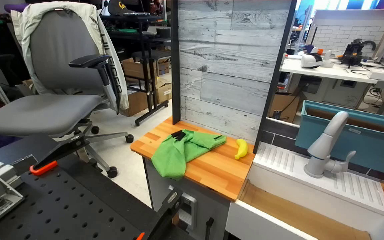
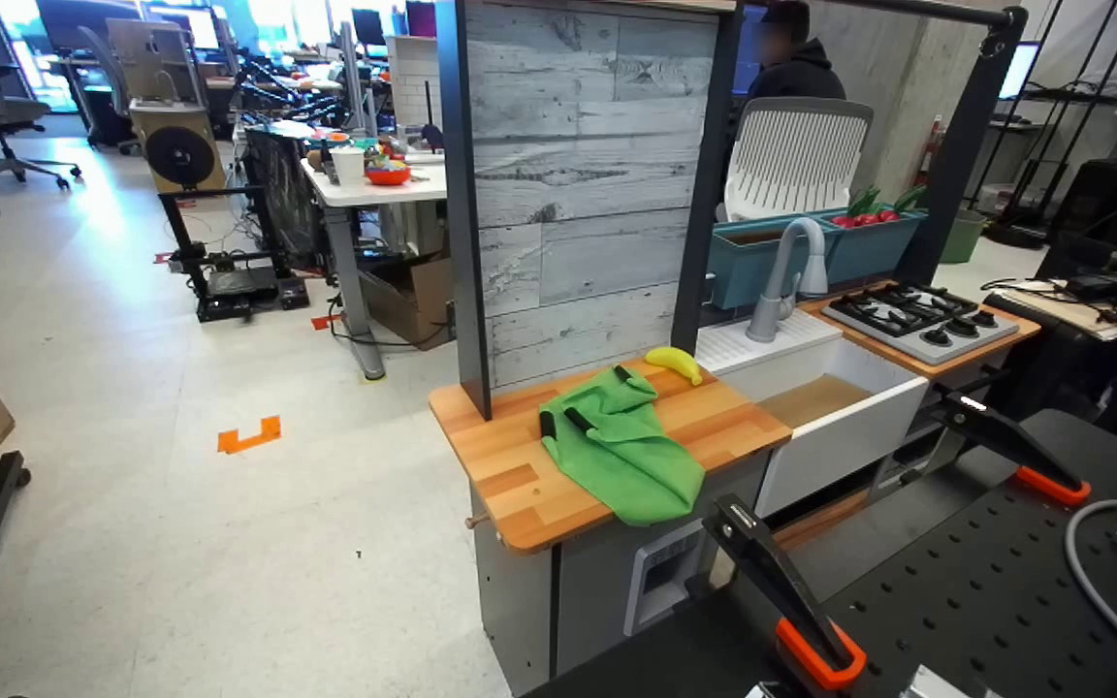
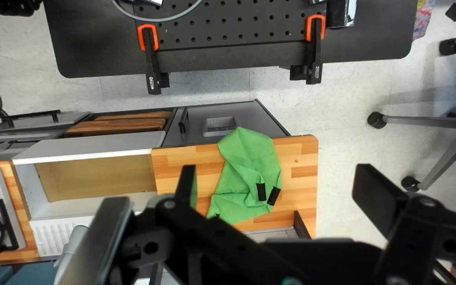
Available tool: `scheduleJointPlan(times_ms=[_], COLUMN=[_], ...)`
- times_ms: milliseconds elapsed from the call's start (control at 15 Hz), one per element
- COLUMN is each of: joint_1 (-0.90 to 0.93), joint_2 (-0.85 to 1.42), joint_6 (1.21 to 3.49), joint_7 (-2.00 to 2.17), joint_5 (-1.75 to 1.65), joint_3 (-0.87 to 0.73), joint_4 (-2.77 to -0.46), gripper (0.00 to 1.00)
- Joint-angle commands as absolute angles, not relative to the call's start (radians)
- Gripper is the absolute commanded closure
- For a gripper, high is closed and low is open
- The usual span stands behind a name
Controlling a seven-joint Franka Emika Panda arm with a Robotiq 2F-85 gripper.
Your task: Move the banana forwards.
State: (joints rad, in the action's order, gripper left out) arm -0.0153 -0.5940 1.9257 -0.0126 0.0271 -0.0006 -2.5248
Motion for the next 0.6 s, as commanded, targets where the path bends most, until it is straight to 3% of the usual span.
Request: scheduleJointPlan(times_ms=[0,533], joint_1=[-0.025,-0.053], joint_2=[-0.521,-0.17], joint_6=[2.03,2.328], joint_7=[0.04,0.057], joint_5=[0.038,0.026], joint_3=[-0.003,-0.031], joint_4=[-2.517,-2.442], gripper=[0.0,0.0])
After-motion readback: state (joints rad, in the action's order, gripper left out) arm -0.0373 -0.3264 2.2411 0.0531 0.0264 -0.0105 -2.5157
